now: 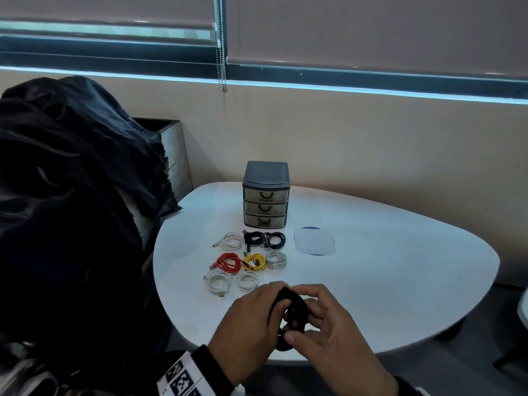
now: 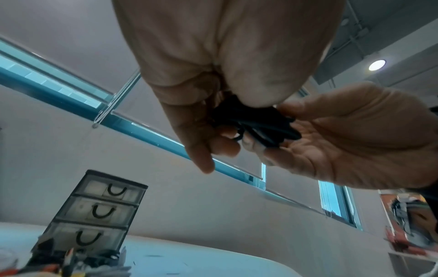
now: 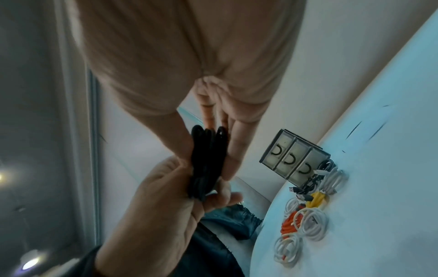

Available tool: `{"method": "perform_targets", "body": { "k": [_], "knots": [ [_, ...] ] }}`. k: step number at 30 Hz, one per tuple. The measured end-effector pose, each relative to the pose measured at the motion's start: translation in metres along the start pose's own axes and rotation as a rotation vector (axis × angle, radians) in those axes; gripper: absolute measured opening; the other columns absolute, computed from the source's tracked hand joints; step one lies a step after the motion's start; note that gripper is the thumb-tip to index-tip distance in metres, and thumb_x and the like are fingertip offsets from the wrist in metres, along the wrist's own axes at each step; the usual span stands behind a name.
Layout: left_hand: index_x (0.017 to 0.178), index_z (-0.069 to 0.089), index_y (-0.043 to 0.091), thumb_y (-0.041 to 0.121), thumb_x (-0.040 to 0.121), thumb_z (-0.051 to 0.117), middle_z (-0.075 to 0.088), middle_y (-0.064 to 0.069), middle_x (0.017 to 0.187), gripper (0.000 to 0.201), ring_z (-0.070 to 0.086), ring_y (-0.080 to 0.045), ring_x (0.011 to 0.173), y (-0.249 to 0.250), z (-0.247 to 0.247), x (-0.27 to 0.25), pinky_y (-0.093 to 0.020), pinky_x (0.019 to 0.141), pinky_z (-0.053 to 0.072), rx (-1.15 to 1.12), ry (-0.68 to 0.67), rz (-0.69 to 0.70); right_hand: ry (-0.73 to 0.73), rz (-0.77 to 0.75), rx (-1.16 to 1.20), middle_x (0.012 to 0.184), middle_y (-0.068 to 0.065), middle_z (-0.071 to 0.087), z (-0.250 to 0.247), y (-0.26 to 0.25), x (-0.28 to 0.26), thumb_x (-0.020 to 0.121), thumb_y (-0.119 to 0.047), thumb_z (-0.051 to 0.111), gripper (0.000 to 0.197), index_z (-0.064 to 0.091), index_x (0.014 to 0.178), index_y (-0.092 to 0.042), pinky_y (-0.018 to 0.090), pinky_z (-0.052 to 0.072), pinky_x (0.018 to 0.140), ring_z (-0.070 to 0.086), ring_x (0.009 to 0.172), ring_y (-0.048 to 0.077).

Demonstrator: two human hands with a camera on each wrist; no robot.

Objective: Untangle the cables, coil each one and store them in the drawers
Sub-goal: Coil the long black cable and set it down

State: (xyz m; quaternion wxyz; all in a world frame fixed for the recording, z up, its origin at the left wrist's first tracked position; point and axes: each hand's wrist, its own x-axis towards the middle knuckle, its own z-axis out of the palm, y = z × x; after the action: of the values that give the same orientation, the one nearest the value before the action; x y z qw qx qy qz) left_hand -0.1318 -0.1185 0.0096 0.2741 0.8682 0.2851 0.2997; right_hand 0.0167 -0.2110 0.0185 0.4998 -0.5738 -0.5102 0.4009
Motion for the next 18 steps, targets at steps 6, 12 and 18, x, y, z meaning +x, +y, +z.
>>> {"method": "perform_targets", "body": {
  "k": [6, 12, 18],
  "knots": [
    [0.095, 0.061, 0.027, 0.025, 0.102, 0.048, 0.066, 0.013, 0.083, 0.014, 0.063, -0.004, 0.077, -0.002, -0.006, 0.002, -0.027, 0.072, 0.052, -0.288, -0.052, -0.239, 0.001, -0.048, -0.048, 0.104, -0.003, 0.071, -0.005, 0.007, 0.007, 0.083, 0.001, 0.072, 0.047, 0.054, 0.119, -0.023, 0.031, 0.058, 0.074, 0.067, 0.102, 0.015],
    [0.093, 0.07, 0.016, 0.014, 0.099, 0.055, 0.071, 0.002, 0.075, 0.016, 0.067, -0.012, 0.073, 0.009, -0.001, 0.007, -0.021, 0.068, 0.05, -0.654, 0.009, -0.415, 0.113, -0.151, -0.106, 0.107, -0.011, 0.07, -0.003, 0.018, 0.013, 0.086, -0.005, 0.072, 0.044, 0.062, 0.109, -0.04, 0.033, 0.061, 0.067, 0.067, 0.102, 0.014],
    [0.099, 0.075, 0.014, 0.01, 0.096, 0.059, 0.077, 0.0, 0.088, 0.017, 0.073, -0.012, 0.085, 0.024, 0.002, 0.014, -0.02, 0.074, 0.053, -0.779, 0.087, -0.421, 0.349, -0.337, -0.397, 0.113, -0.026, 0.064, 0.0, 0.022, 0.016, 0.087, -0.044, 0.064, 0.034, 0.063, 0.121, -0.04, 0.011, 0.053, 0.059, 0.064, 0.094, -0.002]
  ]
}}
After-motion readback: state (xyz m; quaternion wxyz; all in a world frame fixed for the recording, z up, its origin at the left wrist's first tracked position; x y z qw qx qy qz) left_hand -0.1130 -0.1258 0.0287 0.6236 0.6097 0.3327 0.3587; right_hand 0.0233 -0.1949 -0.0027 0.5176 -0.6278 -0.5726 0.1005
